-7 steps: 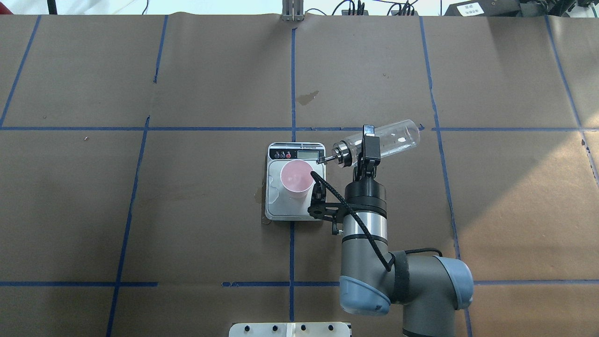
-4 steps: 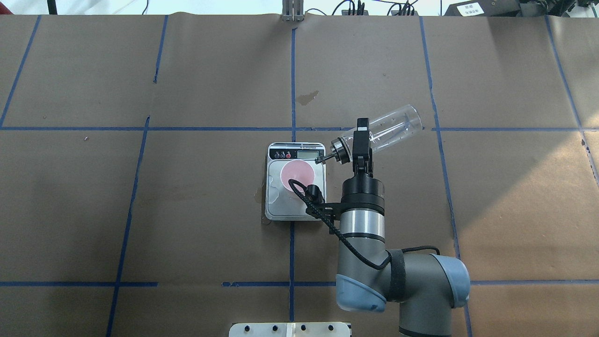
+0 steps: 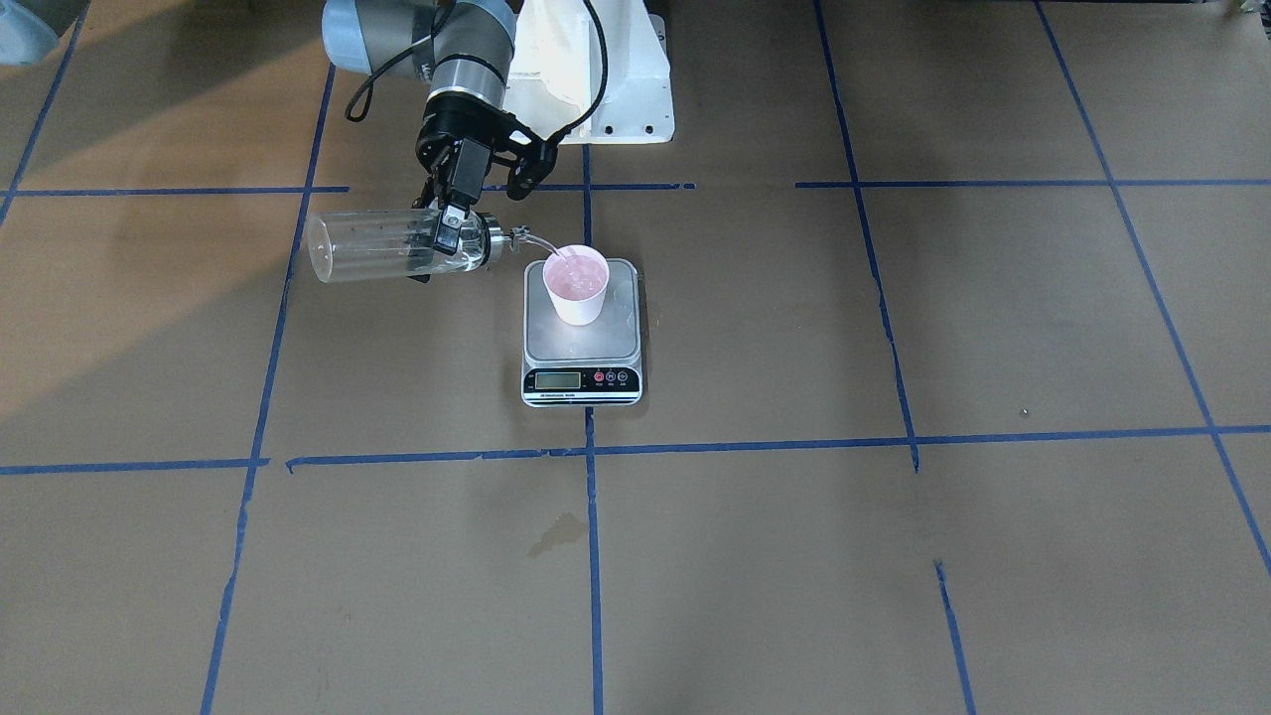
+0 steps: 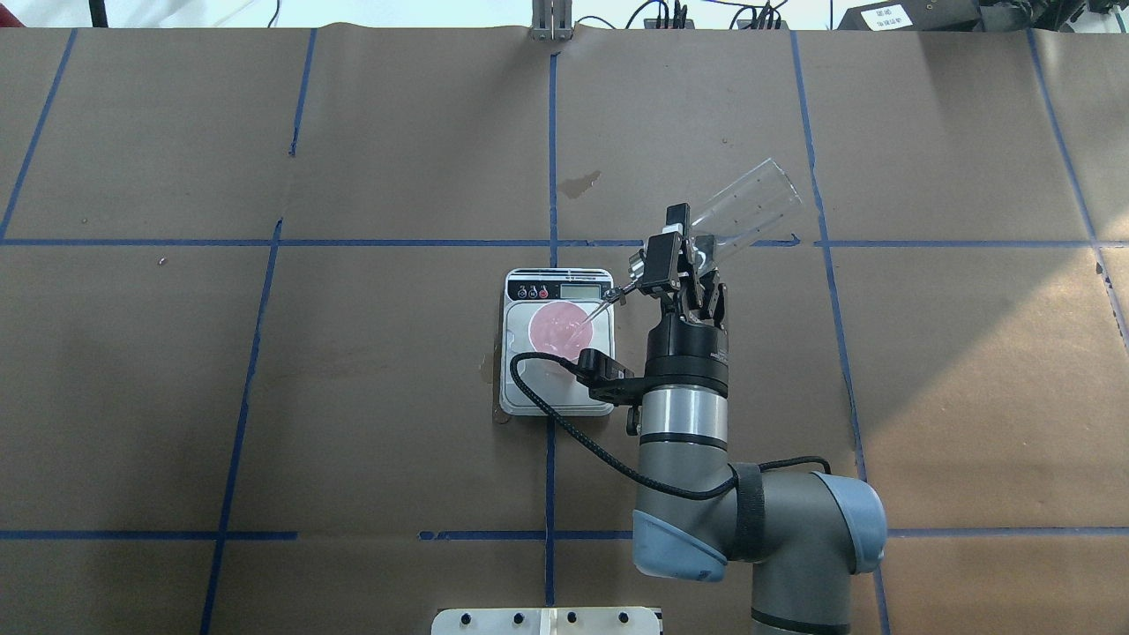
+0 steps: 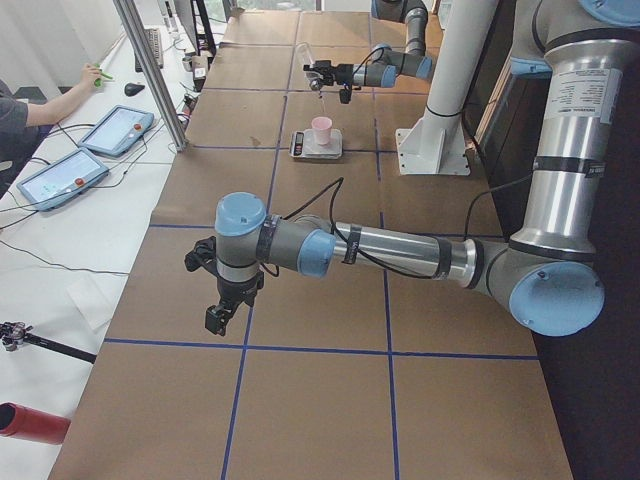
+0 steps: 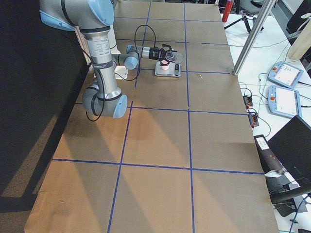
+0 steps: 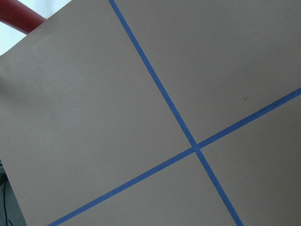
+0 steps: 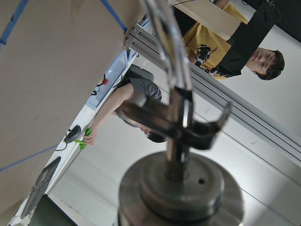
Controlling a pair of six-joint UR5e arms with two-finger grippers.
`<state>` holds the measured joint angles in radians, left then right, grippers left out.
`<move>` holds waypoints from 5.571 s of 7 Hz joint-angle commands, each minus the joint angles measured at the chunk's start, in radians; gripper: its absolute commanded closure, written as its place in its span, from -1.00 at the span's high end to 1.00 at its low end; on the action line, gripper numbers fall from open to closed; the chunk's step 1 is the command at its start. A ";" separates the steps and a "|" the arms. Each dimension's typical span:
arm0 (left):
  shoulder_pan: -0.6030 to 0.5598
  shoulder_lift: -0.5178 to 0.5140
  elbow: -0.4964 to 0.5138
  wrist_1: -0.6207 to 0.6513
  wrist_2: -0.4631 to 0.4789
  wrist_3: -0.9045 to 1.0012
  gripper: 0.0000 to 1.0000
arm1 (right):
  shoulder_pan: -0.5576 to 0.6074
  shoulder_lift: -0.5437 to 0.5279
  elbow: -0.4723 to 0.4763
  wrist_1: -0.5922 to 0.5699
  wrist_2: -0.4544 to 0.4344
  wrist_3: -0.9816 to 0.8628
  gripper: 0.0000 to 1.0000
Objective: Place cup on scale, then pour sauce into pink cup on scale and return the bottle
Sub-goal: 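Tilt the bottle with the right gripper to pour into the pink cup, then turn the bottle upright with the right gripper, then carry the bottle with the right gripper back to its original spot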
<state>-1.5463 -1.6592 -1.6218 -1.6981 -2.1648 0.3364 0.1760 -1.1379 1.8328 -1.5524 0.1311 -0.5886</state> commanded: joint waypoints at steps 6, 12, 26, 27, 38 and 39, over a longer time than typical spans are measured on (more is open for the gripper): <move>-0.003 -0.004 -0.018 0.003 -0.007 -0.002 1.00 | 0.003 0.010 -0.003 0.038 0.094 0.192 -1.00; -0.005 -0.005 -0.032 0.005 -0.007 -0.004 1.00 | 0.002 0.041 -0.029 0.043 0.240 0.704 -1.00; -0.017 -0.001 -0.113 0.006 -0.004 -0.010 1.00 | 0.312 -0.353 0.204 0.293 0.838 1.637 -1.00; -0.017 -0.001 -0.116 0.006 -0.004 -0.010 1.00 | 0.310 -0.346 0.195 0.295 0.838 1.765 -1.00; -0.017 0.006 -0.129 0.008 -0.006 -0.008 1.00 | 0.287 -0.442 0.043 0.626 0.809 1.797 -1.00; -0.017 0.004 -0.125 0.008 -0.006 -0.010 1.00 | 0.278 -0.436 0.037 0.626 0.811 1.797 -1.00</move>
<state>-1.5638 -1.6543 -1.7499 -1.6910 -2.1704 0.3274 0.4639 -1.5787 1.8753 -0.9220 0.9410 1.2088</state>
